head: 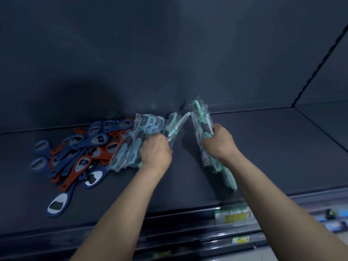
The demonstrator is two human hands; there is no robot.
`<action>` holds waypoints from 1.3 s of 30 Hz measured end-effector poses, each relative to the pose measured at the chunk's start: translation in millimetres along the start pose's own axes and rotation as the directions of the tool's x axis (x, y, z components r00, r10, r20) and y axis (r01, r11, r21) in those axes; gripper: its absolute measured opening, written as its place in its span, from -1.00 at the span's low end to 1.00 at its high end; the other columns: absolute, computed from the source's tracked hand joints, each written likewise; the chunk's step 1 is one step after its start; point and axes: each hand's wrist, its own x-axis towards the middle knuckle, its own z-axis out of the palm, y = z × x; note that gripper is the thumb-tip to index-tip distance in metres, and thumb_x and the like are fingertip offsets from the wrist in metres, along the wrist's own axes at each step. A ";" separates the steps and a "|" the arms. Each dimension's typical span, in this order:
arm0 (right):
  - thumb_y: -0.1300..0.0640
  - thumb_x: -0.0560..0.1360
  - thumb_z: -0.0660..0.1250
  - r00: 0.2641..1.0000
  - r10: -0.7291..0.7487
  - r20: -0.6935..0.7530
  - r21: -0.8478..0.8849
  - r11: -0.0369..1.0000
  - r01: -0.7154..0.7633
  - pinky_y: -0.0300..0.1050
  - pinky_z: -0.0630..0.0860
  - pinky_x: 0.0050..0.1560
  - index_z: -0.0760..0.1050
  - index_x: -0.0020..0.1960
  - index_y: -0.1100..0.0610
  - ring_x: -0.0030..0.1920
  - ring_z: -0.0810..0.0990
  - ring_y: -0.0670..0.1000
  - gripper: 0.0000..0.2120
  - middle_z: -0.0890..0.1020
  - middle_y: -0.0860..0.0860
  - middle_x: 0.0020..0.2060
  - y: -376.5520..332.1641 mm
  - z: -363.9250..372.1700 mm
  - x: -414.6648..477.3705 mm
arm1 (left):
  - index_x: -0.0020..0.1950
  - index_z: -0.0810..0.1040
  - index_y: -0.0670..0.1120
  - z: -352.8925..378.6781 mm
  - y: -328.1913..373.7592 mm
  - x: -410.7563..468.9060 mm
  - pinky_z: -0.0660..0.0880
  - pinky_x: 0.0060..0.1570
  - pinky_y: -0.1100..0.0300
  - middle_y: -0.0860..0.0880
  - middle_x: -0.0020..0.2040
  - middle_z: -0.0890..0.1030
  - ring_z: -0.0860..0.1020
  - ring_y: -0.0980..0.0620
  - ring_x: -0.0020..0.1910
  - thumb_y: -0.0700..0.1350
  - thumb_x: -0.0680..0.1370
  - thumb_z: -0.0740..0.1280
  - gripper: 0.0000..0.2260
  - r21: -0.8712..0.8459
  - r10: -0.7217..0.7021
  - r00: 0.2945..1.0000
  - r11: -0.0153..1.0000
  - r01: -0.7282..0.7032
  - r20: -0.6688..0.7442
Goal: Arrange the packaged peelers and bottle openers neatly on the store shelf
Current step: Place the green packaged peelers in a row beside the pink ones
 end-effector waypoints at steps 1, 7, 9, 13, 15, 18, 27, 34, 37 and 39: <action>0.27 0.45 0.25 1.000 0.005 -0.011 0.002 1.000 -0.005 -0.18 0.36 -0.41 0.39 0.04 0.19 -0.18 0.52 0.10 -0.83 0.53 0.10 -0.10 1.0 -0.6 -1.6 | 0.06 0.53 -0.22 1.6 2.6 0.1 0.42 -0.18 0.08 -0.15 0.05 0.58 0.56 -0.17 0.04 -0.16 0.50 0.36 -0.81 0.053 0.019 1.000 0.998 -0.019 0.011; 0.27 0.45 0.25 0.996 0.037 -0.086 0.018 0.999 -0.035 -0.20 0.36 -0.43 0.40 0.03 0.19 -0.22 0.52 0.06 -0.84 0.54 0.09 -0.11 12.3 -10.3 -9.7 | -0.25 0.43 -0.12 2.8 8.6 0.0 0.39 -0.30 0.15 -0.09 -0.12 0.59 0.52 -0.09 -0.19 -0.19 0.41 0.37 -0.88 0.040 0.065 0.997 0.997 -0.067 0.046; 0.26 0.45 0.26 0.992 0.036 -0.119 0.042 0.999 -0.031 -0.18 0.39 -0.37 0.42 0.05 0.21 -0.19 0.54 0.10 -0.82 0.56 0.12 -0.10 17.5 -16.4 -11.9 | -0.30 0.38 -0.12 3.9 8.7 -1.9 0.37 -0.31 0.16 -0.08 -0.20 0.56 0.55 -0.12 -0.17 -0.17 0.40 0.36 -0.83 -0.035 0.077 0.997 0.997 -0.076 0.027; 0.26 0.45 0.29 0.990 0.038 -0.137 0.132 0.991 -0.020 -0.19 0.38 -0.42 0.45 0.03 0.19 -0.30 0.50 0.01 -0.85 0.54 0.07 -0.19 25.7 -35.3 -13.1 | -0.11 0.50 -0.14 -1.8 10.5 -1.4 0.42 -0.26 0.15 -0.04 -0.21 0.55 0.54 -0.09 -0.20 -0.12 0.38 0.37 -0.85 -0.396 0.017 0.999 0.918 0.000 0.038; 0.27 0.44 0.32 0.992 0.034 -0.123 0.193 0.981 -0.010 -0.20 0.38 -0.38 0.47 0.00 0.18 -0.33 0.49 -0.01 -0.86 0.53 0.04 -0.24 29.9 -46.8 -11.6 | -0.12 0.56 -0.17 -5.9 18.9 -5.4 0.47 -0.27 0.15 -0.06 -0.23 0.60 0.57 -0.04 -0.26 -0.19 0.36 0.36 -0.88 -0.633 0.016 0.997 0.773 0.037 0.078; 0.30 0.43 0.34 0.996 0.037 -0.077 0.304 0.952 -0.012 -0.18 0.41 -0.33 0.52 0.01 0.16 -0.33 0.51 -0.01 -0.83 0.56 0.02 -0.25 37.7 -64.7 -8.7 | -0.30 0.55 -0.18 -10.0 44.9 -18.3 0.44 -0.48 0.32 -0.13 -0.35 0.57 0.53 0.12 -0.51 -0.38 0.35 0.36 -0.88 -0.805 0.061 0.991 0.590 0.061 0.120; 0.29 0.47 0.35 0.996 0.011 -0.093 0.432 0.901 0.030 -0.29 0.40 -0.51 0.47 -0.04 0.11 -0.46 0.51 -0.09 -0.87 0.57 0.02 -0.29 112.7 -189.3 -0.8 | -0.23 0.50 -0.06 28.6 199.9 -62.0 0.43 -0.51 0.44 -0.04 -0.23 0.60 0.55 0.10 -0.33 -0.24 0.44 0.42 -0.86 -0.865 0.170 0.970 0.498 0.070 0.176; 0.32 0.47 0.33 0.992 0.020 -0.126 0.431 0.902 0.037 -0.30 0.40 -0.51 0.49 -0.07 0.12 -0.42 0.48 -0.03 -0.88 0.56 0.02 -0.34 180.8 -302.9 10.1 | -0.17 0.51 -0.09 62.3 328.5 -85.9 0.36 -0.60 0.49 -0.03 -0.24 0.57 0.50 0.12 -0.37 -0.21 0.44 0.43 -0.90 -0.874 0.178 0.967 0.481 0.076 0.182; 0.31 0.48 0.33 0.989 0.057 -0.134 0.441 0.897 0.008 -0.31 0.36 -0.56 0.50 -0.03 0.14 -0.47 0.45 -0.06 -0.88 0.55 0.02 -0.34 209.6 -335.4 16.0 | -0.09 0.52 -0.11 76.3 371.0 -86.5 0.36 -0.60 0.48 -0.04 -0.19 0.59 0.51 0.12 -0.33 -0.18 0.44 0.43 -0.88 -0.862 0.206 0.953 0.498 0.092 0.220; 0.32 0.48 0.33 0.985 0.079 -0.152 0.446 0.895 -0.003 -0.30 0.35 -0.55 0.50 -0.09 0.11 -0.48 0.44 -0.06 -0.87 0.55 0.04 -0.34 225.8 -354.1 23.0 | 0.03 0.53 -0.17 85.9 397.4 -82.9 0.42 -0.50 0.41 -0.10 -0.09 0.63 0.55 0.08 -0.27 -0.15 0.43 0.44 -0.77 -0.850 0.232 0.945 0.520 0.080 0.231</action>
